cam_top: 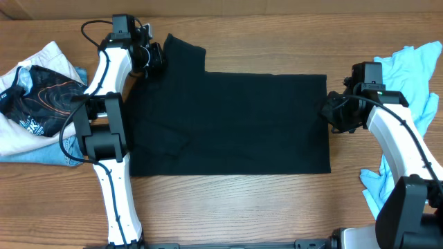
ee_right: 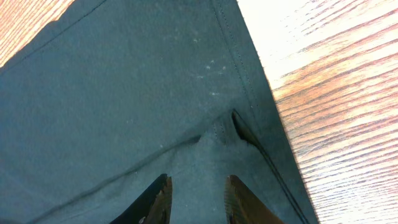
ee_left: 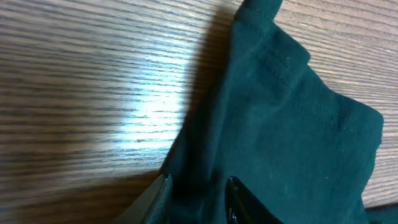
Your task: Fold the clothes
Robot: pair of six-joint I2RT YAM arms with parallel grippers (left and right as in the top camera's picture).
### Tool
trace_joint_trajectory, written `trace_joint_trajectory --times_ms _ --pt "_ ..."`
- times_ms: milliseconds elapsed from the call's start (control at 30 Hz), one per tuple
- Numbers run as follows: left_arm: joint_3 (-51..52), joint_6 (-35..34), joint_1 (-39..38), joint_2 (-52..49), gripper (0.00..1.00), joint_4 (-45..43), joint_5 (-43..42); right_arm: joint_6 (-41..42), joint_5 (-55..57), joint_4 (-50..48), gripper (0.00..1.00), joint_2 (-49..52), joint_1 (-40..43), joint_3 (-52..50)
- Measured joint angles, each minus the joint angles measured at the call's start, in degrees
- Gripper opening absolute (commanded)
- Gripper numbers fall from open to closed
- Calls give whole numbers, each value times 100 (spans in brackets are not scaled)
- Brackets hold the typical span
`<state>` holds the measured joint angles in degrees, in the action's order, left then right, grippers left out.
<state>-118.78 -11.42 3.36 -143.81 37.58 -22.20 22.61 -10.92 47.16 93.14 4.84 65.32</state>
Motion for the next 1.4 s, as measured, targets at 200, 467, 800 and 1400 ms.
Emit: trace_joint_trajectory --times_ms 200,467,800,1400 --pt "0 0 0 0 21 -7 293 -4 0 -2 31 0 0 0" --pt "0 28 4 0 4 -39 601 -15 2 -15 31 0 0 0" --pt "-9 44 7 0 4 -46 542 -367 87 -1729 51 15 0 4" --pt "-52 44 11 260 4 535 374 -1185 800 -4804 58 1910 0 52"
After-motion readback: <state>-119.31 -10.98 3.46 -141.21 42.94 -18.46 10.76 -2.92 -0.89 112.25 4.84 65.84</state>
